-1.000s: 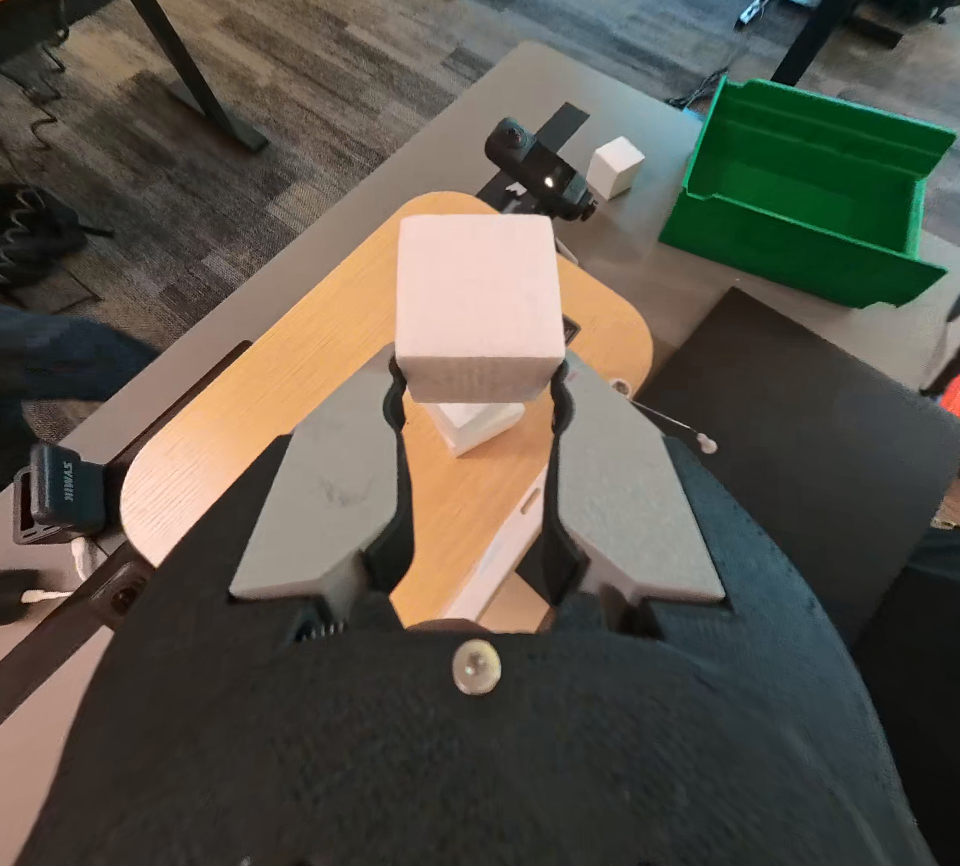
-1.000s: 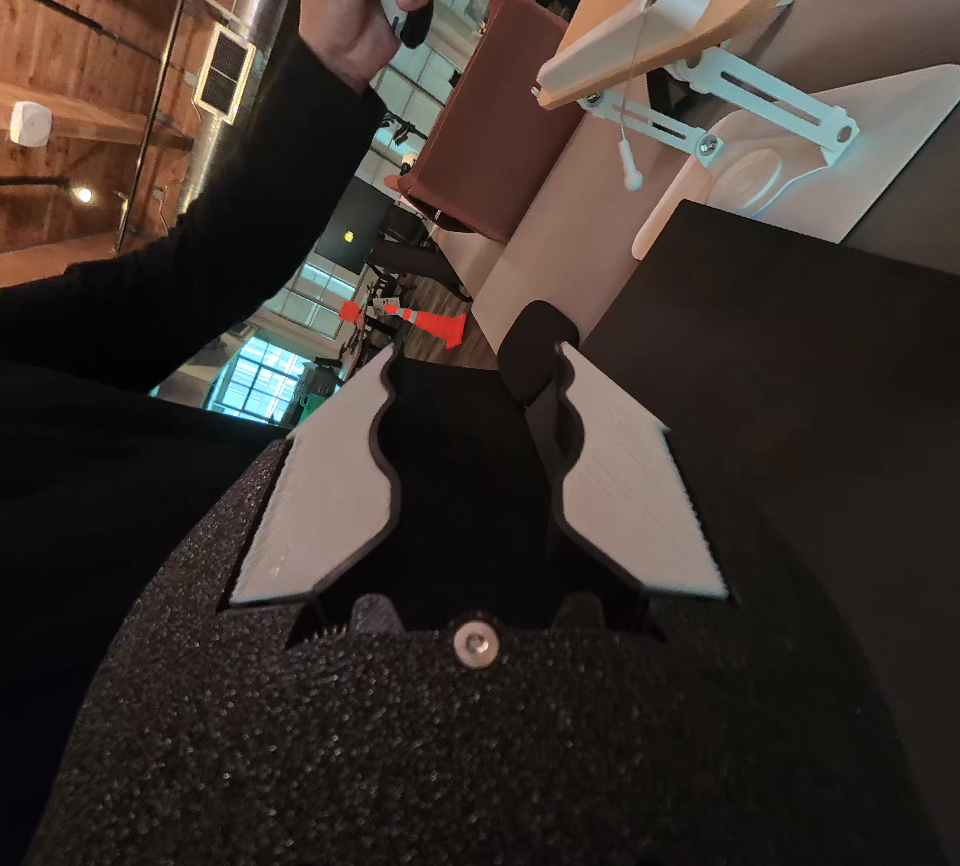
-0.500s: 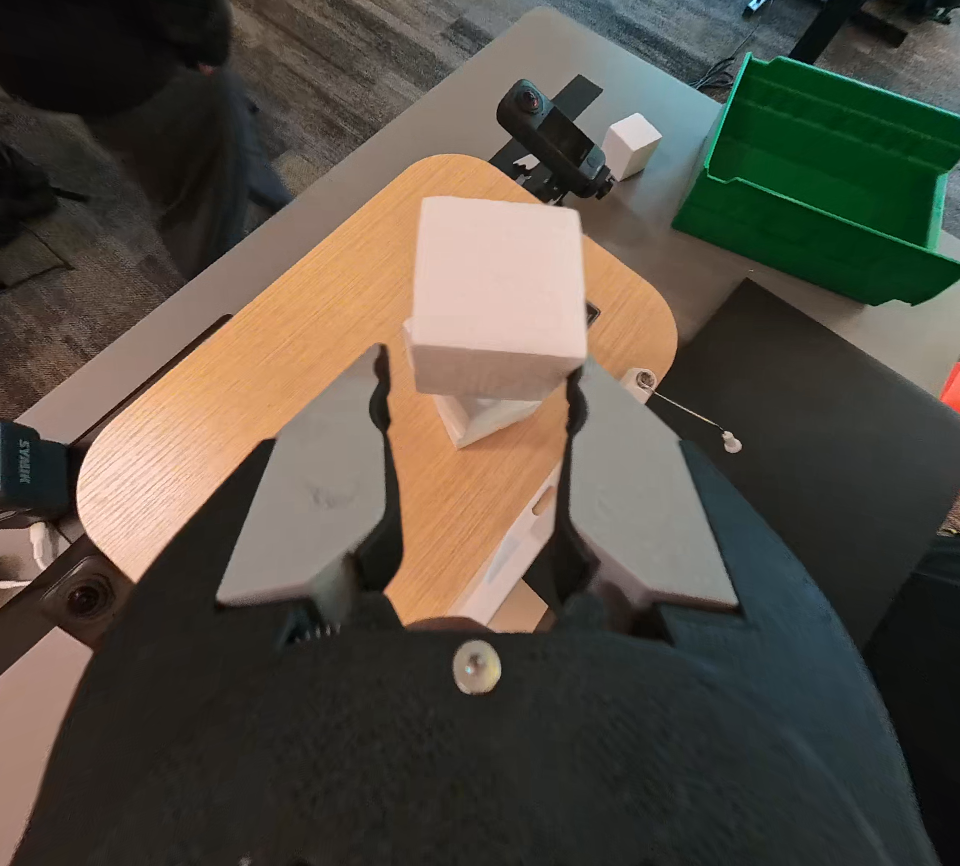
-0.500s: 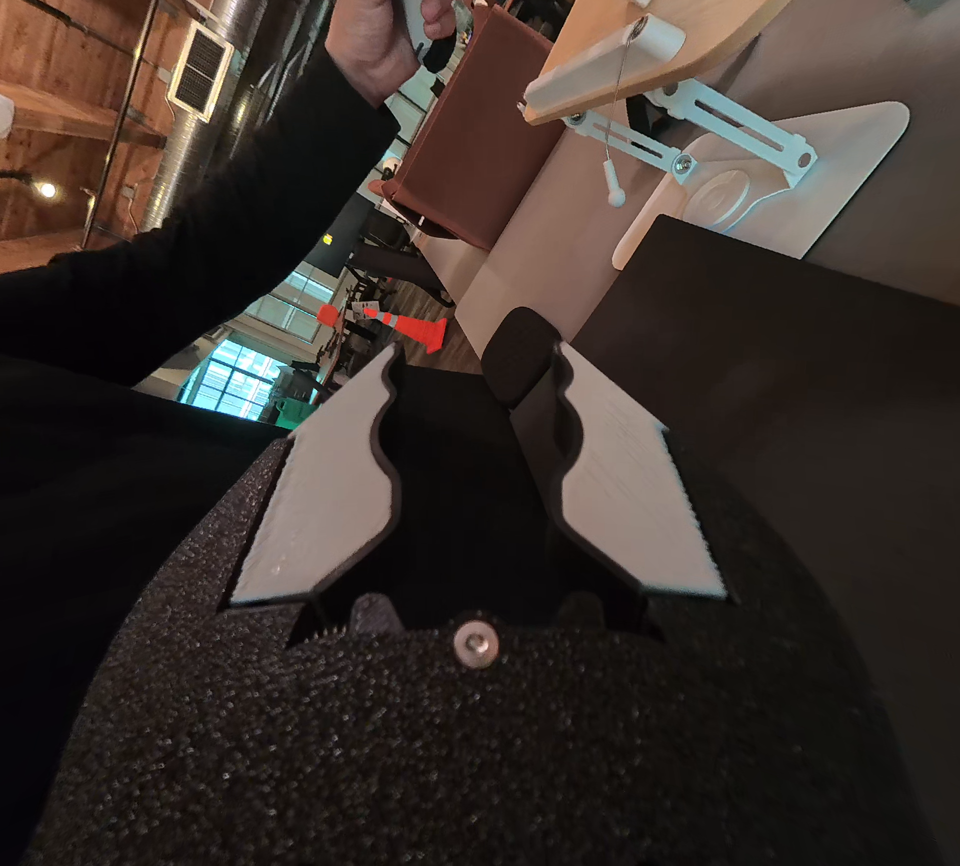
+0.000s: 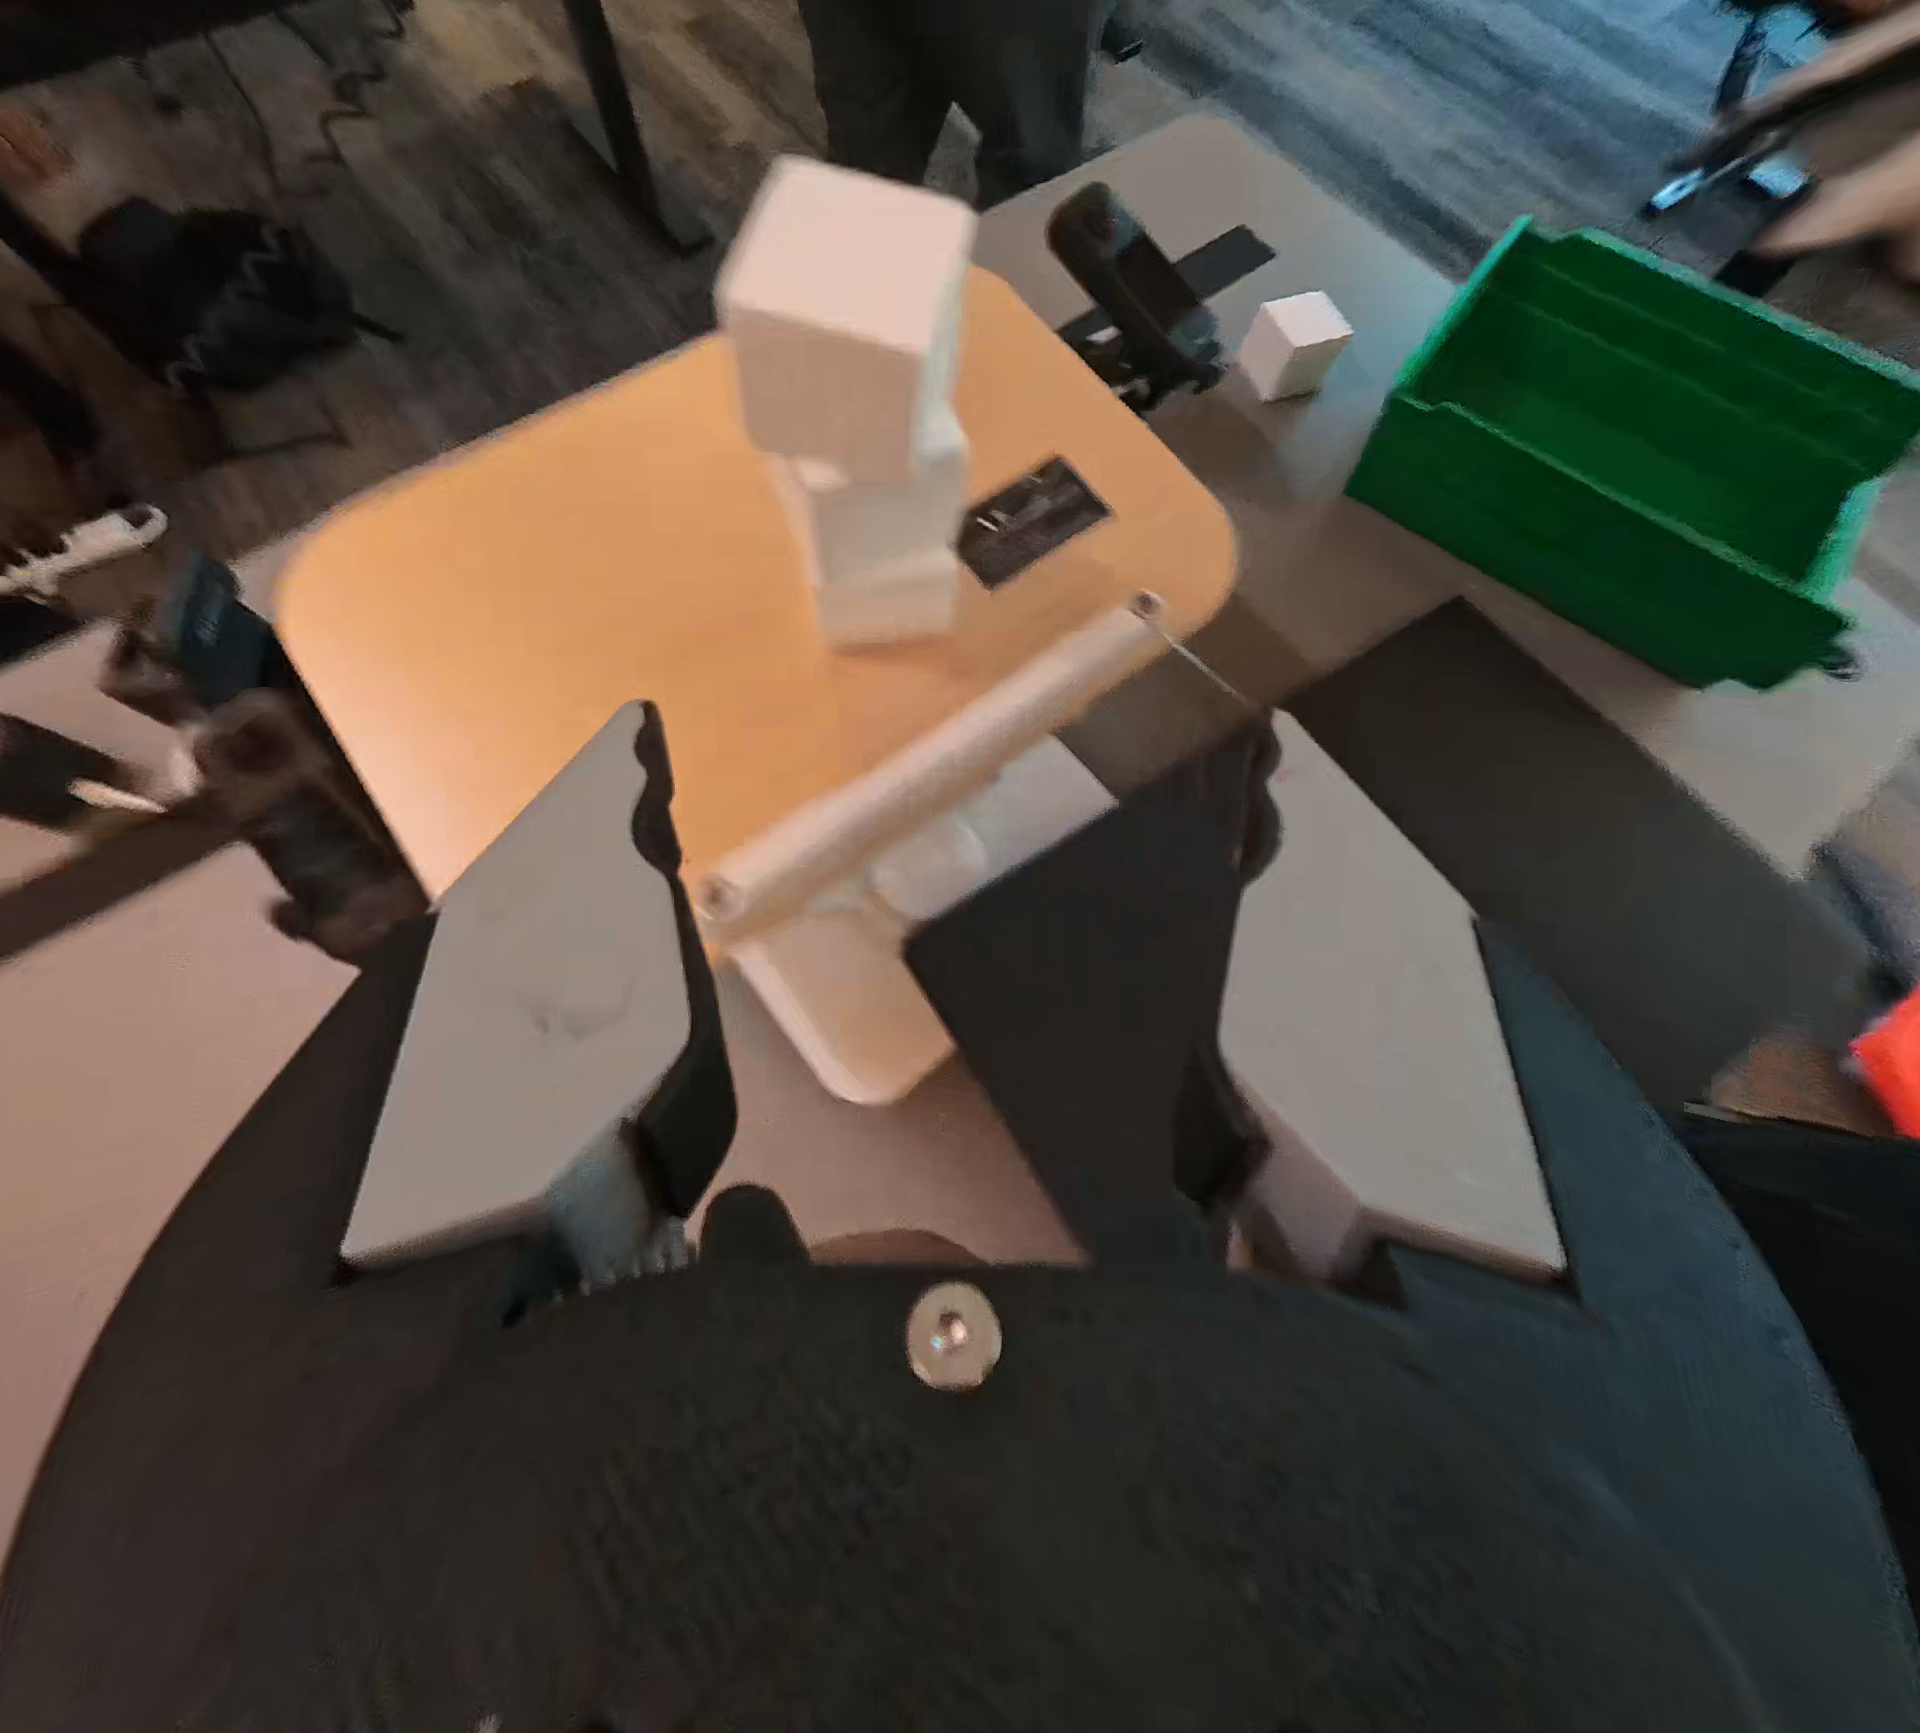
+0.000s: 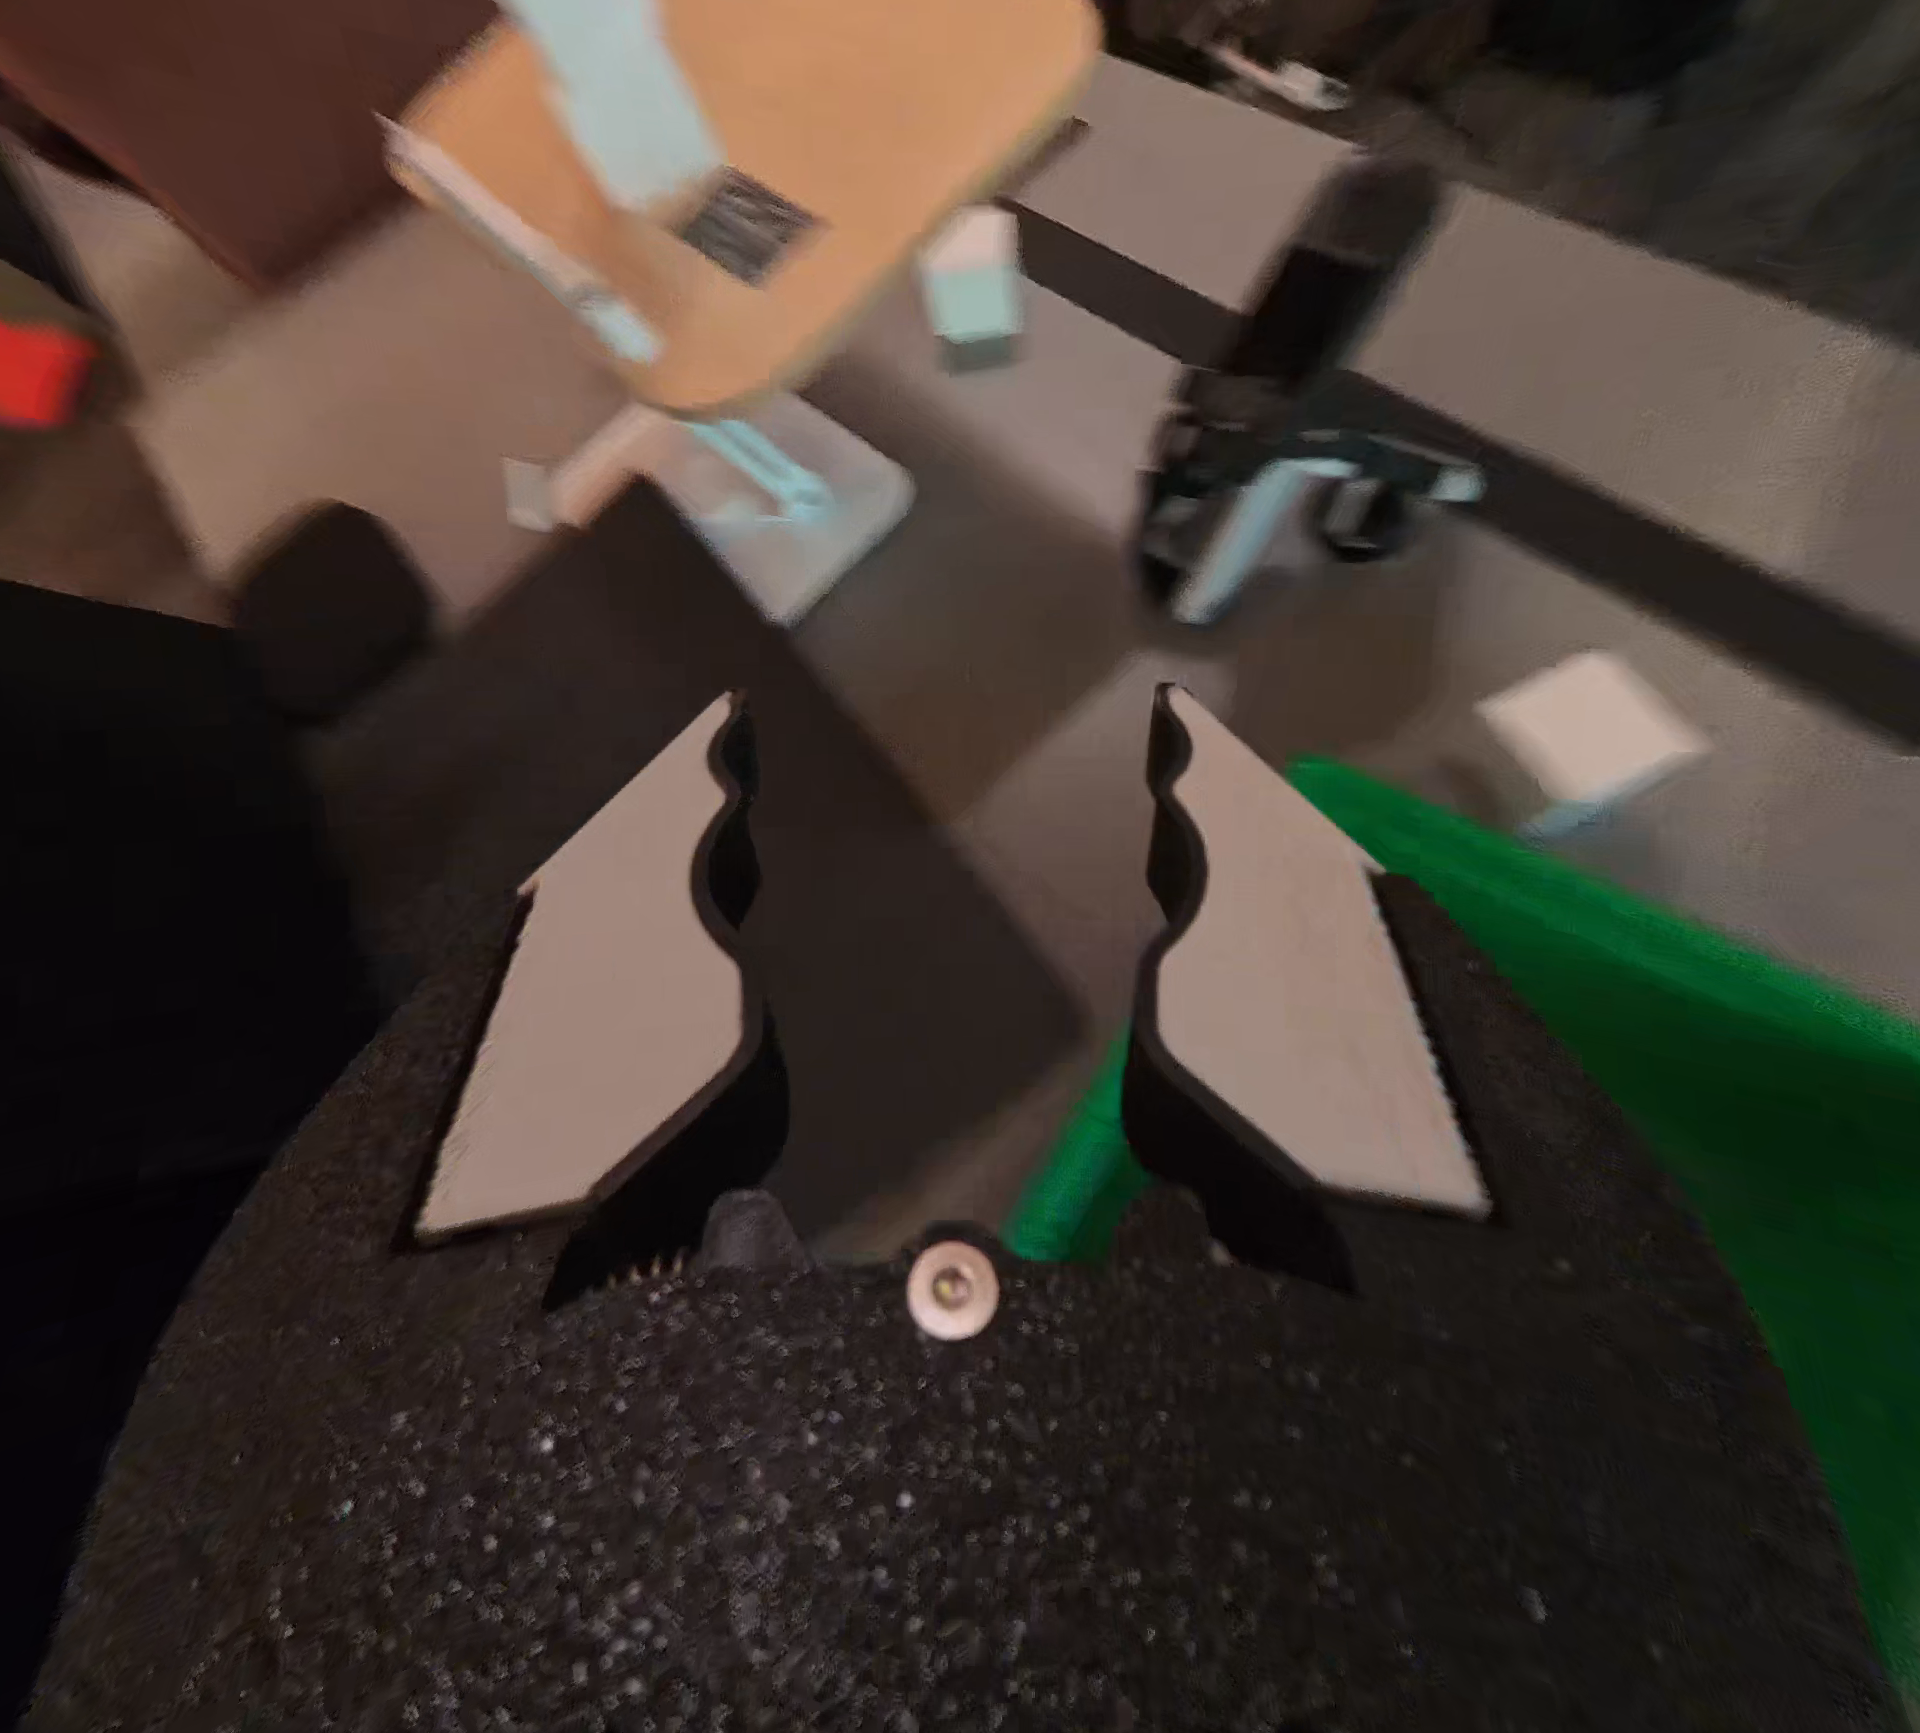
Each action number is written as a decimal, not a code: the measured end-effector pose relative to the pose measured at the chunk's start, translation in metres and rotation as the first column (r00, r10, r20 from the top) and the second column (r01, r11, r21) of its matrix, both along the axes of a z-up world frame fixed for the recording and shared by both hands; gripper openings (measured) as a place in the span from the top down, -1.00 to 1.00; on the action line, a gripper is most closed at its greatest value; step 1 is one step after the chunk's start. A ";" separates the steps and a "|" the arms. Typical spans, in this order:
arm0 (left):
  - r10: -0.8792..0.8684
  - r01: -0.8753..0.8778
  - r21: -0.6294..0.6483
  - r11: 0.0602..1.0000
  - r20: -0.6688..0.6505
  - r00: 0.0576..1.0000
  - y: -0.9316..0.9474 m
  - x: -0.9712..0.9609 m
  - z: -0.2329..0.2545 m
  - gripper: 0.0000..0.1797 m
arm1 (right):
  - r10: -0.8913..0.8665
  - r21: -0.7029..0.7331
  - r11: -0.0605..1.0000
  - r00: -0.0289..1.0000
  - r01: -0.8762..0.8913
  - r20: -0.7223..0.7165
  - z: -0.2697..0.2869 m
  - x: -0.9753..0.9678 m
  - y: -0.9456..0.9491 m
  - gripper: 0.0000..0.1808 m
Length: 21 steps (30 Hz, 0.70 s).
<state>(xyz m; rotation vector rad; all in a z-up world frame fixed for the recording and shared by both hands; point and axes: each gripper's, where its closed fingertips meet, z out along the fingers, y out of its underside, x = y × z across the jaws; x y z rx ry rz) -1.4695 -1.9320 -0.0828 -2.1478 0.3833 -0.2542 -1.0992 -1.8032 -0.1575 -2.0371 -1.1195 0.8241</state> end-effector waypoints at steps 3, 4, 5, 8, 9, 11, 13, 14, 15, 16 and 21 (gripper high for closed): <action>0.040 -0.034 -0.059 0.998 0.099 0.994 -0.059 0.039 -0.029 -0.17 | 0.021 0.104 0.993 0.956 -0.054 0.292 -0.026 0.028 0.085 0.17; 0.058 -0.046 -0.089 0.995 0.132 0.990 -0.077 0.053 -0.043 -0.16 | 0.047 0.110 0.989 0.925 -0.096 0.376 -0.037 0.034 0.108 0.18; 0.081 -0.061 -0.120 0.991 0.168 0.982 -0.092 0.068 -0.057 -0.15 | 0.090 0.102 0.983 0.891 -0.151 0.446 -0.049 0.038 0.127 0.24; 0.175 -0.117 -0.222 0.968 0.264 0.949 -0.129 0.107 -0.100 -0.13 | 0.189 0.082 0.951 0.774 -0.297 0.604 -0.087 0.043 0.175 0.33; 0.201 -0.126 -0.262 0.957 0.282 0.938 -0.140 0.118 -0.113 -0.12 | 0.212 0.054 0.947 0.745 -0.316 0.633 -0.099 0.044 0.188 0.30; 0.246 -0.150 -0.323 0.934 0.279 0.928 -0.161 0.136 -0.133 -0.11 | 0.265 -0.025 0.944 0.707 -0.330 0.656 -0.123 0.044 0.204 0.25; 0.278 -0.177 -0.351 0.920 0.261 0.925 -0.176 0.145 -0.141 -0.11 | 0.310 -0.085 0.932 0.653 -0.352 0.691 -0.149 0.047 0.212 0.23; 0.293 -0.193 -0.356 0.914 0.251 0.923 -0.181 0.146 -0.142 -0.10 | 0.336 -0.120 0.924 0.623 -0.363 0.706 -0.162 0.049 0.212 0.21; 0.309 -0.209 -0.361 0.909 0.245 0.919 -0.184 0.146 -0.142 -0.09 | 0.362 -0.153 0.915 0.594 -0.373 0.718 -0.175 0.050 0.210 0.18; 0.323 -0.224 -0.362 0.905 0.242 0.915 -0.186 0.146 -0.140 -0.09 | 0.378 -0.172 0.908 0.569 -0.382 0.730 -0.187 0.050 0.208 0.14; 0.333 -0.244 -0.364 0.899 0.205 0.921 -0.185 0.142 -0.132 -0.08 | 0.455 -0.255 0.882 0.575 -0.396 0.679 -0.223 0.027 0.186 0.12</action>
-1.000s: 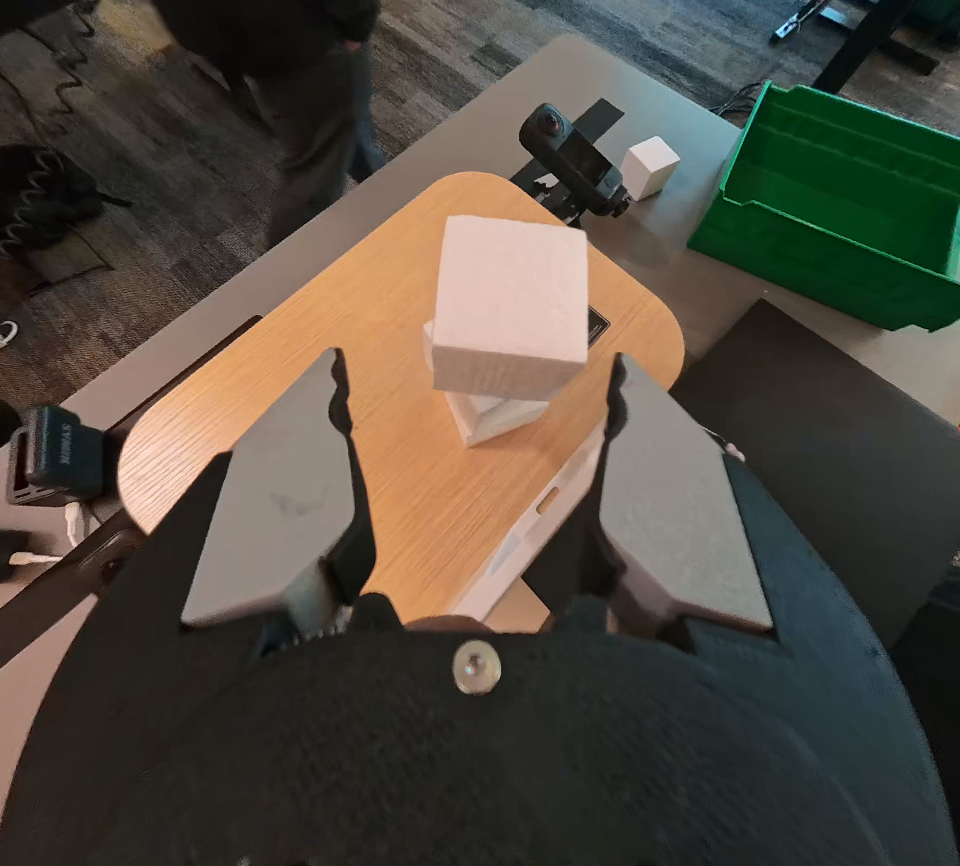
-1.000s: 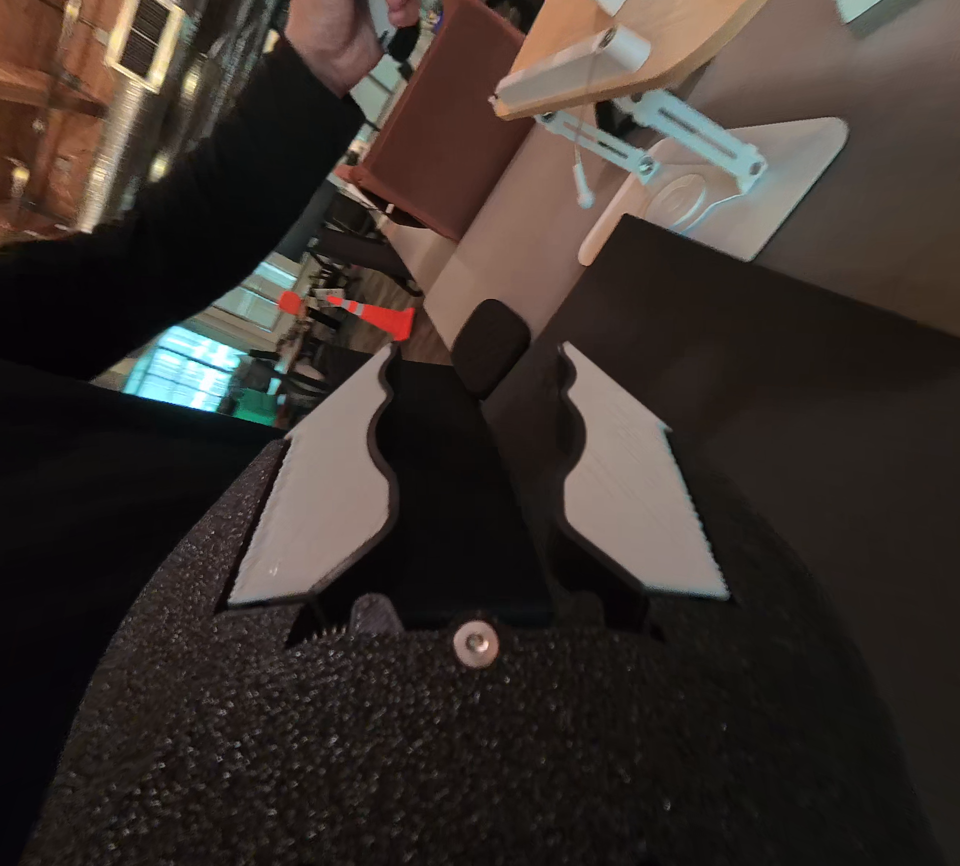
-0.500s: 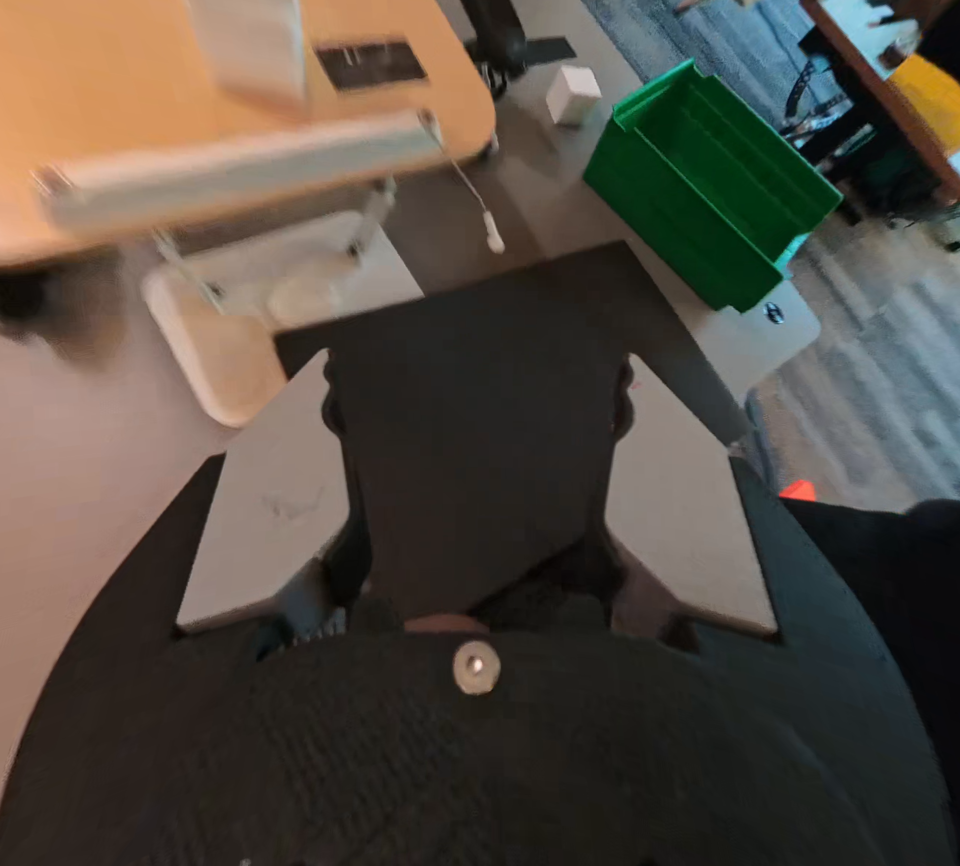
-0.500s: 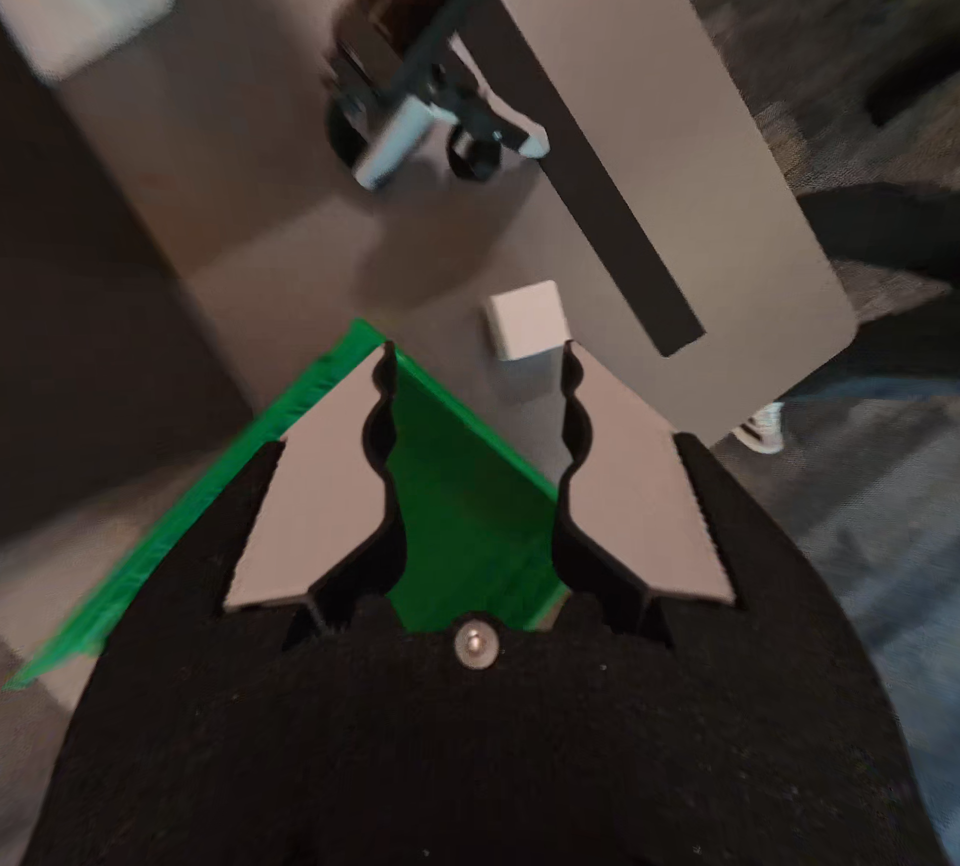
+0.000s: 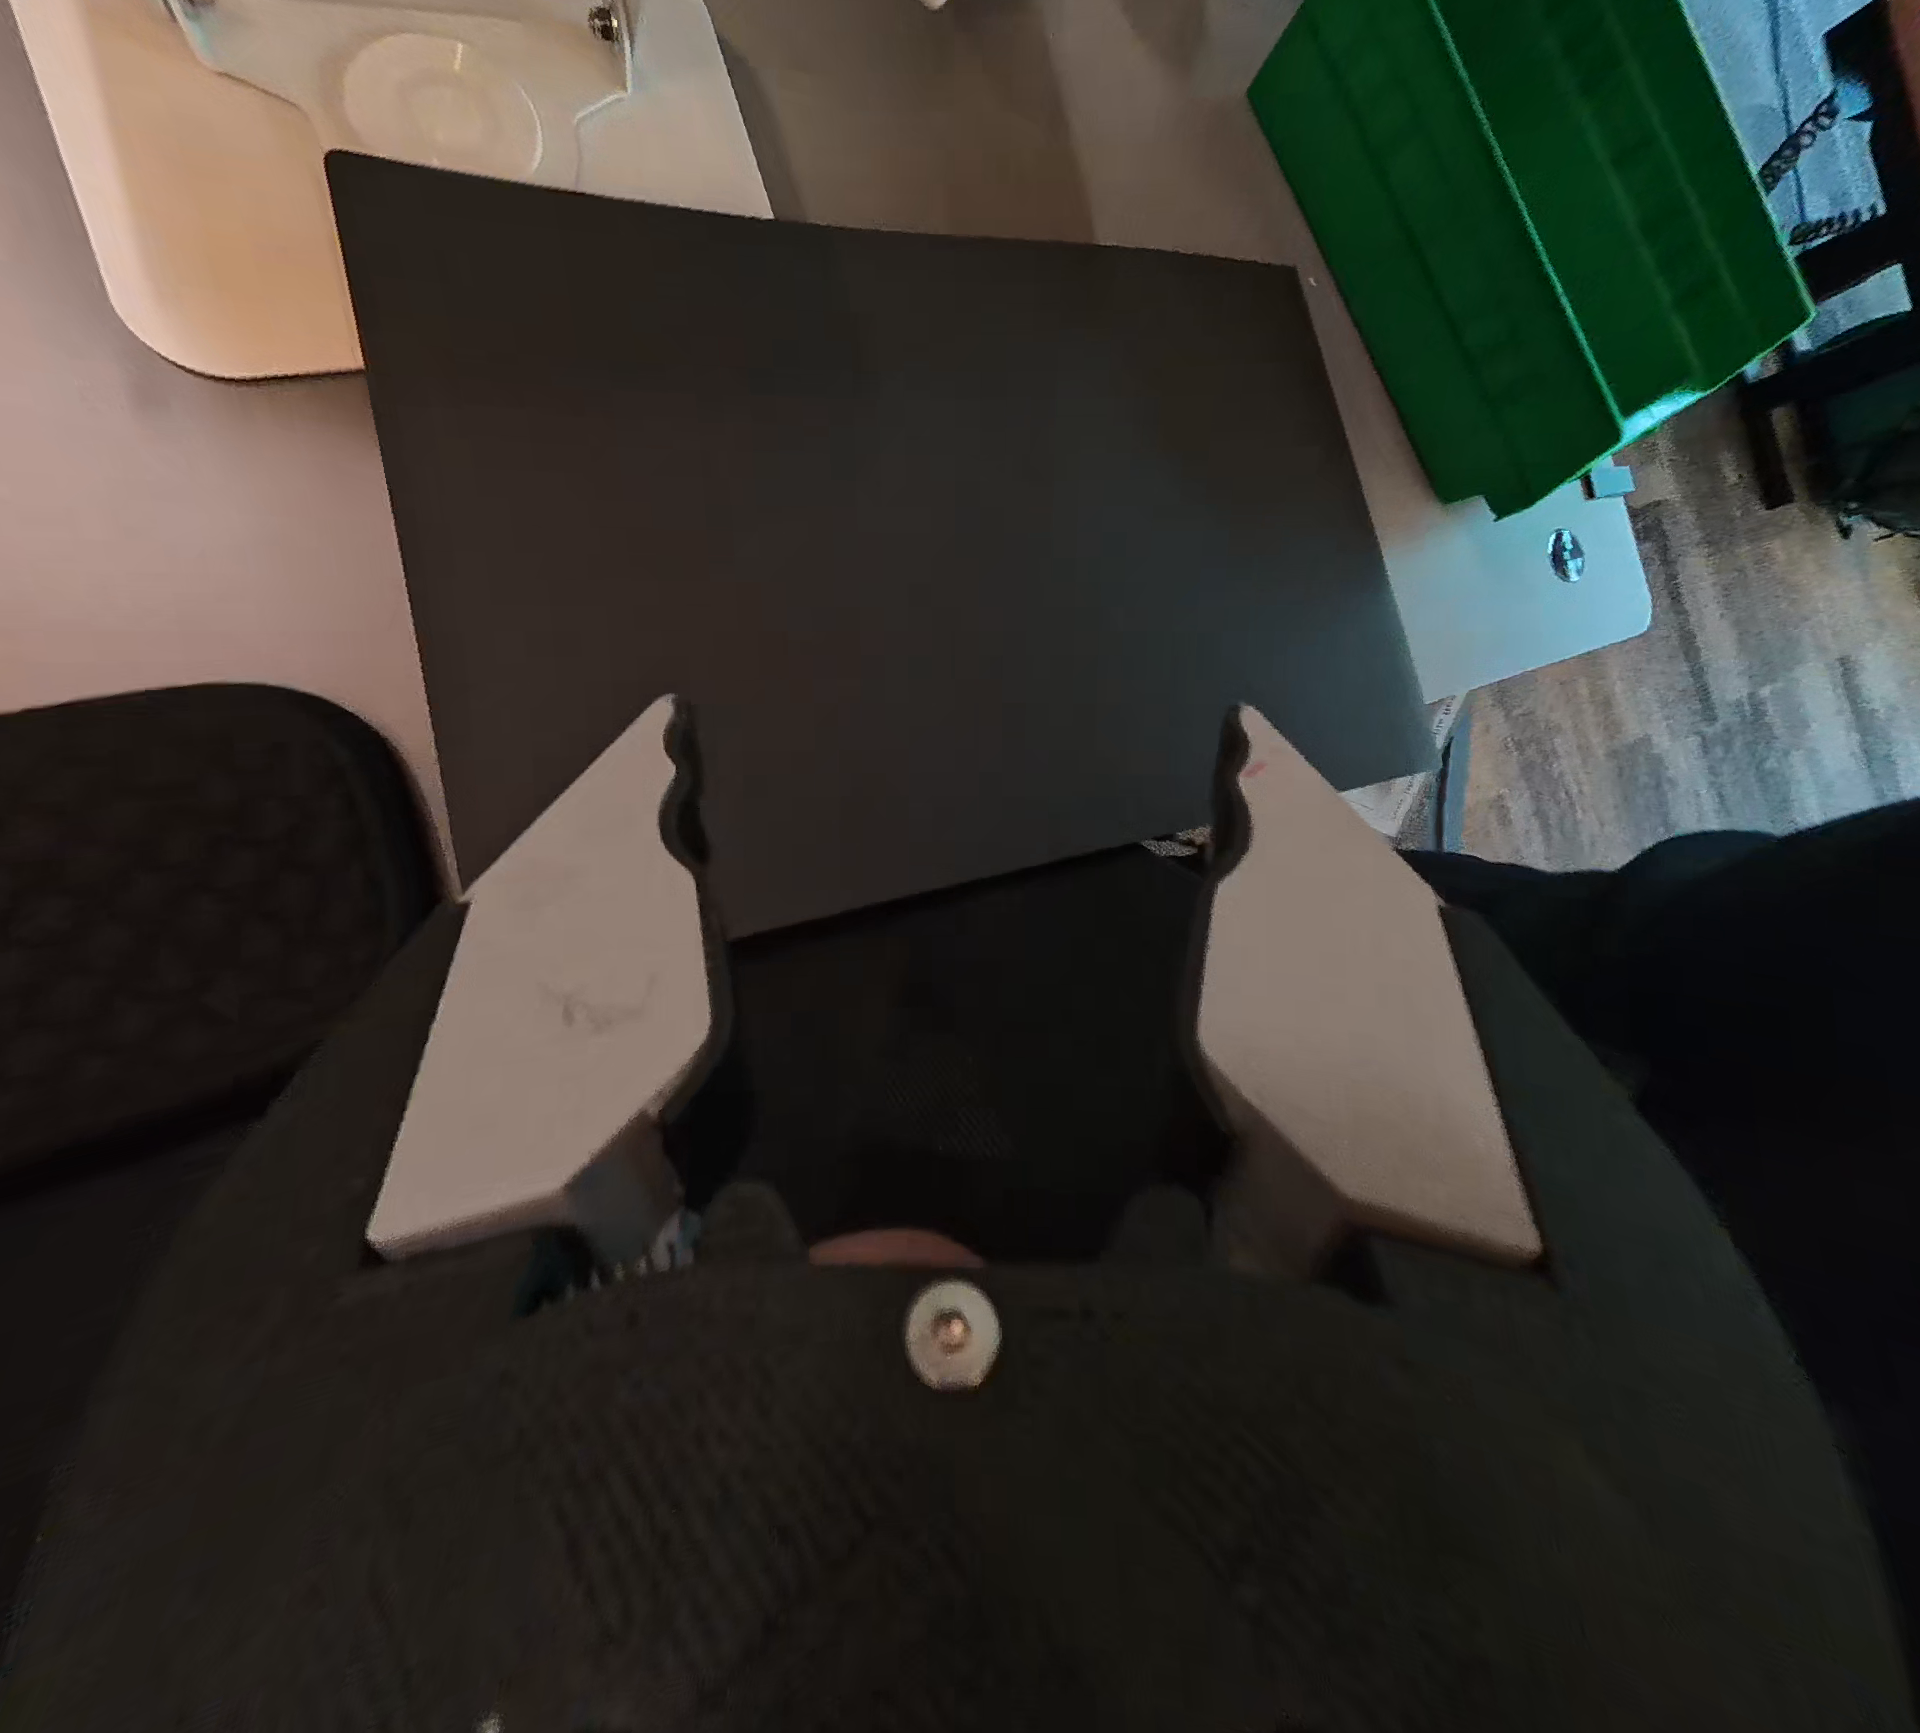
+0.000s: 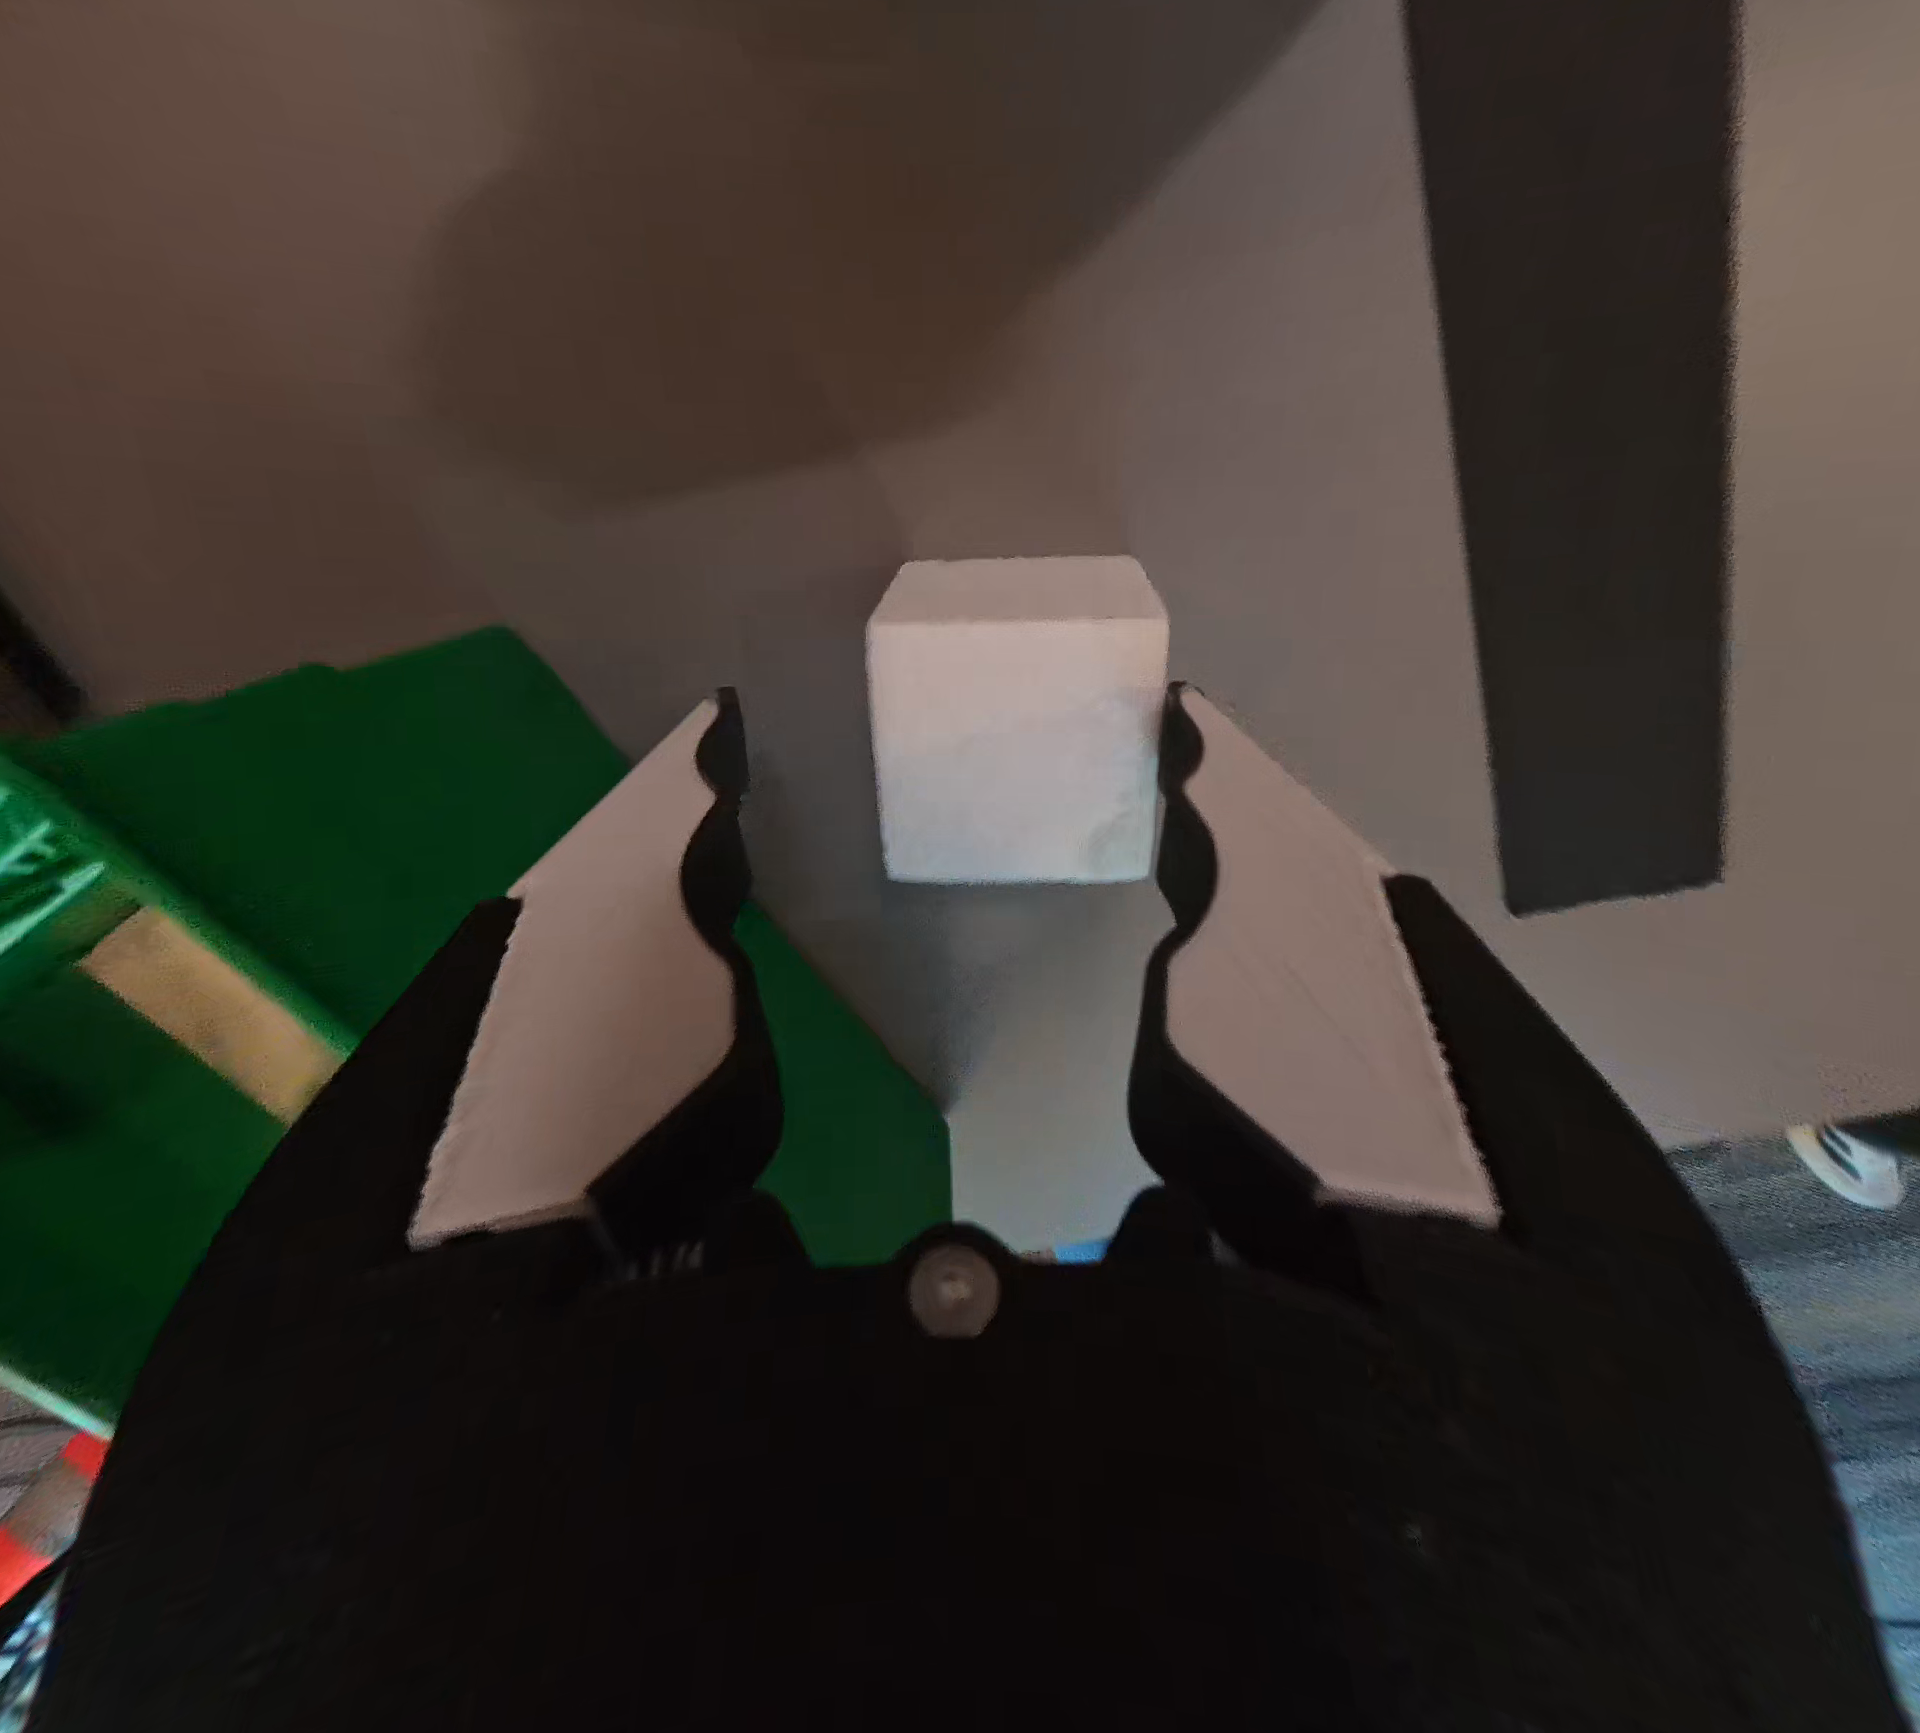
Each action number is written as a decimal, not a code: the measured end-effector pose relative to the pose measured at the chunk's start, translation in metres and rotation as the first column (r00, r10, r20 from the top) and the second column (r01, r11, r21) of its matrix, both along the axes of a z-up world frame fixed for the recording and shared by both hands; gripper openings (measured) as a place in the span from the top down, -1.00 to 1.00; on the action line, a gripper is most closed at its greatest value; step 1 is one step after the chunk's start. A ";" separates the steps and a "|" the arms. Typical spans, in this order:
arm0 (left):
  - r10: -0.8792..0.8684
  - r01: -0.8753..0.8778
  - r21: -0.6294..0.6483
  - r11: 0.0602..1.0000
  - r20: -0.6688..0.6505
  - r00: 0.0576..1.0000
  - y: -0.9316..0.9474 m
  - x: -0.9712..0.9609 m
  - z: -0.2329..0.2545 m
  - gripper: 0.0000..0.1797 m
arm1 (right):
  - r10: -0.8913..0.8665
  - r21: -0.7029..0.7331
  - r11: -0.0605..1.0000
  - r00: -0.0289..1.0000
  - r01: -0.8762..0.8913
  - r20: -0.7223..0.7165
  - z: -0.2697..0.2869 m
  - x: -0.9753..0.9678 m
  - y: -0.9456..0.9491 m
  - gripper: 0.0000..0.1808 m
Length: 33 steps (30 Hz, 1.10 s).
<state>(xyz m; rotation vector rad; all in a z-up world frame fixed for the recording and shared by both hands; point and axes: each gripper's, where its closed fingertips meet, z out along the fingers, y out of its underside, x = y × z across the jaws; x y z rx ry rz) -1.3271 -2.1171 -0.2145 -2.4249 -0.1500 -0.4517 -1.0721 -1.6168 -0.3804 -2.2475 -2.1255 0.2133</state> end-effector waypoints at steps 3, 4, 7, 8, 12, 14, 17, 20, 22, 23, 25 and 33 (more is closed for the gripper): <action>-0.026 0.026 -0.001 1.000 -0.007 1.000 0.007 0.003 0.002 -0.08 | -0.002 -0.022 1.000 0.999 0.003 0.053 -0.018 0.002 -0.009 0.35; -0.039 0.039 -0.002 0.999 -0.011 0.999 0.009 0.004 0.002 -0.08 | -0.002 -0.009 1.000 0.999 0.002 0.052 -0.017 0.001 -0.009 0.35; -0.084 0.085 0.014 0.996 -0.036 0.996 0.015 0.007 0.005 -0.07 | -0.026 0.046 0.999 0.998 0.028 -0.054 0.011 -0.010 -0.010 0.36; -0.104 0.106 0.022 0.994 -0.051 0.993 0.016 0.007 0.005 -0.07 | -0.047 0.067 0.996 0.994 0.054 -0.104 0.026 -0.012 -0.009 0.36; -0.180 0.191 0.092 0.977 -0.115 0.977 0.029 0.006 0.010 -0.06 | -0.182 0.094 0.968 0.913 0.231 -0.364 0.109 -0.015 -0.016 0.36; -0.216 0.239 0.157 0.958 -0.152 0.965 0.039 0.005 0.018 -0.06 | -0.249 0.049 0.947 0.822 0.317 -0.512 0.161 -0.019 -0.038 0.36; -0.280 0.337 0.255 0.906 -0.234 0.931 0.053 0.007 0.037 -0.06 | -0.343 -0.115 0.923 0.651 0.366 -0.677 0.232 -0.033 -0.102 0.37; -0.377 0.458 0.321 0.829 -0.285 0.882 0.054 0.018 0.055 -0.06 | -0.443 -0.334 0.895 0.506 0.294 -0.741 0.279 -0.057 -0.194 0.37; -0.425 0.511 0.374 0.774 -0.291 0.857 0.053 0.024 0.068 -0.05 | -0.500 -0.447 0.866 0.435 0.225 -0.749 0.297 -0.078 -0.256 0.37; -0.439 0.530 0.399 0.748 -0.302 0.846 0.052 0.025 0.074 -0.04 | -0.521 -0.478 0.853 0.411 0.210 -0.748 0.301 -0.088 -0.282 0.37; -0.466 0.569 0.441 0.694 -0.327 0.822 0.051 0.029 0.089 -0.03 | -0.565 -0.535 0.823 0.366 0.190 -0.739 0.308 -0.109 -0.328 0.37; -0.490 0.761 0.415 0.499 -0.589 0.643 0.039 0.051 0.128 -0.02 | -0.668 -0.722 0.689 0.327 -0.070 -0.669 0.328 -0.181 -0.456 0.36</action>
